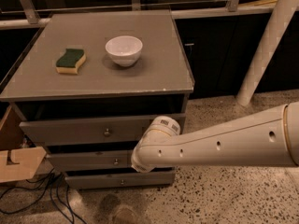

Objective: Open middle drawer

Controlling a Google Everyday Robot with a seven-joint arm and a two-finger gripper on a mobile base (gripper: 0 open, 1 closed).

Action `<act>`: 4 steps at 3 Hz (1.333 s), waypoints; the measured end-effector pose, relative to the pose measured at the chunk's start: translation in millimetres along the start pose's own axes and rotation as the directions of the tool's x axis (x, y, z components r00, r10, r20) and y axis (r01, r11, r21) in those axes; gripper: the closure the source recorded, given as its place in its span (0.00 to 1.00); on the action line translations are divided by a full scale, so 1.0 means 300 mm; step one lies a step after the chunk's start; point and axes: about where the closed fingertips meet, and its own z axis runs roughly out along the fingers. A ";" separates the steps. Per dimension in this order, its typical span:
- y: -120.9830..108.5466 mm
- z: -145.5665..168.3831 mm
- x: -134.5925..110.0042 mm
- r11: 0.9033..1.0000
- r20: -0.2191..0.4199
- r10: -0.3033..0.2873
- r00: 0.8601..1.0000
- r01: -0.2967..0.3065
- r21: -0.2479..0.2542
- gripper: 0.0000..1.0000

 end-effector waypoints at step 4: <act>-0.122 0.222 0.063 0.998 -0.003 0.051 0.999 -0.050 0.034 0.82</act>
Offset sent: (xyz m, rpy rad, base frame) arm 0.0512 -0.0117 -0.0677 -0.0061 -0.0326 -0.0717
